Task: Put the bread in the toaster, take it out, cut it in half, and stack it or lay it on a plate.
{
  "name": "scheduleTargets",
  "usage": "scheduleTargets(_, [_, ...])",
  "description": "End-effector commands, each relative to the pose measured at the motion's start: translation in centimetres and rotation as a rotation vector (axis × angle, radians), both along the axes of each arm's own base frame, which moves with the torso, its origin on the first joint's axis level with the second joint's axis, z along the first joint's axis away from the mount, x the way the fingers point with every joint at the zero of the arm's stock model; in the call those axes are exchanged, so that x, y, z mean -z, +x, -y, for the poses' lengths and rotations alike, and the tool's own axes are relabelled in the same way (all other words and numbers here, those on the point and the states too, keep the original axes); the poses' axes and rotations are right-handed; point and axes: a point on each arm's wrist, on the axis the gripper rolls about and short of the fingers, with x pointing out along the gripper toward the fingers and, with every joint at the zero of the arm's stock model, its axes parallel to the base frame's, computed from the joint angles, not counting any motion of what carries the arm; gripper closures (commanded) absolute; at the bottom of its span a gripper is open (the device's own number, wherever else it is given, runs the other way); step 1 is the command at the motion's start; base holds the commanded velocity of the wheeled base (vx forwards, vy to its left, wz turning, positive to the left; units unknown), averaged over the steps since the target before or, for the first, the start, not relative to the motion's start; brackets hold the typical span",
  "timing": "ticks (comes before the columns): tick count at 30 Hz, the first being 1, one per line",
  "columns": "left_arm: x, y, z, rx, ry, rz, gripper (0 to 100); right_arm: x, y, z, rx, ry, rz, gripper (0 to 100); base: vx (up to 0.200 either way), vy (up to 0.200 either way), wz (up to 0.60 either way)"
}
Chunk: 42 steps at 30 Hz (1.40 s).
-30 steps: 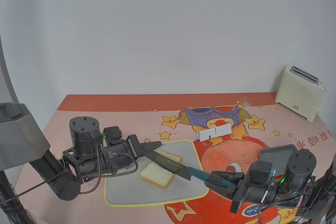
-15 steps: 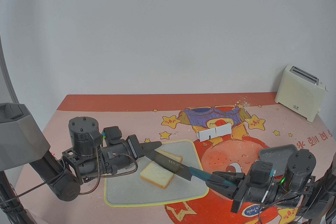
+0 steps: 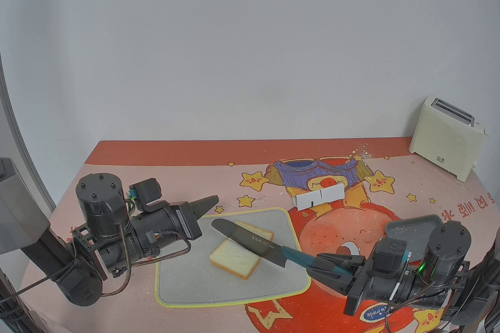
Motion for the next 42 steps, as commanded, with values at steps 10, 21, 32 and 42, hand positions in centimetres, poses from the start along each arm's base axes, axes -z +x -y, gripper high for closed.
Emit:
scheduleTargets(10, [4.3, 1.0, 2.2, 0.013, 0.132, -0.023, 100, 0.1, -0.1, 0.0, -0.001, -0.004, -0.003, 100, 0.0, 0.0, 0.0])
scheduleTargets(21, [3.8, 0.9, 2.3, 0.009, 0.119, -0.008, 100, 0.1, 0.0, 0.0, 0.002, -0.004, -0.003, 100, 0.0, 0.0, 0.0])
scheduleTargets(32, [2.5, -0.5, 2.6, 0.039, 0.078, 0.054, 100, 0.1, 0.0, 0.0, 0.002, -0.004, -0.003, 100, 0.0, 0.0, 0.0])
scheduleTargets(42, [3.3, -0.2, 2.8, 0.043, 0.089, 0.034, 100, 0.0, 0.0, 0.0, 0.002, -0.003, -0.002, 100, 0.0, 0.0, 0.0])
